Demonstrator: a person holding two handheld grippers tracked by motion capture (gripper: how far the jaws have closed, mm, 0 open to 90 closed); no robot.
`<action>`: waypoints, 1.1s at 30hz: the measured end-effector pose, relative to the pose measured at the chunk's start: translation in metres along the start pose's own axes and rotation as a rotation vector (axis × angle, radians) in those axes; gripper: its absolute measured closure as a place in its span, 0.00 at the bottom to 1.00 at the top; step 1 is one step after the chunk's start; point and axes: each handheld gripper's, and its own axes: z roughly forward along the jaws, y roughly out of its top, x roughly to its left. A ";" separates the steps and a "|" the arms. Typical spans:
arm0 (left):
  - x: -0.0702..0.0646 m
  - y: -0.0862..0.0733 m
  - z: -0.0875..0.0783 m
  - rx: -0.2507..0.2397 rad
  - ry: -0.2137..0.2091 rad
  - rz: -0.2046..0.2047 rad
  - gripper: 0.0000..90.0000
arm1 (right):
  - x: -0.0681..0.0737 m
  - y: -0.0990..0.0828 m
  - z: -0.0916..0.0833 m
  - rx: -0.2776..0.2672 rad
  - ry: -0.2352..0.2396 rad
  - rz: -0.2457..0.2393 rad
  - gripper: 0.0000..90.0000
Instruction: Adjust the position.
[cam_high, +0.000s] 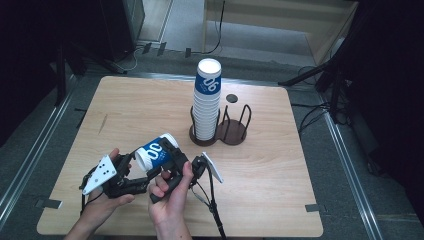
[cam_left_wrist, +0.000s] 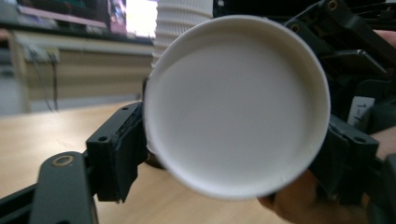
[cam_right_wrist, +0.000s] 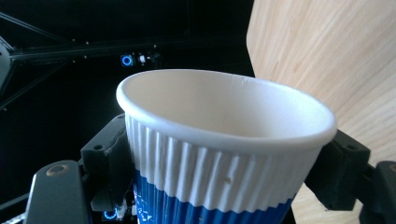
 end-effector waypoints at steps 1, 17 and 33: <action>0.001 -0.001 -0.001 0.011 -0.005 -0.012 0.15 | 0.001 0.001 -0.002 -0.009 0.005 -0.004 0.23; 0.015 -0.007 -0.015 0.115 0.093 -0.078 0.00 | 0.009 0.016 -0.019 -0.159 -0.032 -0.288 0.24; 0.046 -0.013 -0.034 0.198 0.281 -0.130 0.00 | 0.021 0.027 -0.037 -0.243 -0.128 -0.643 0.23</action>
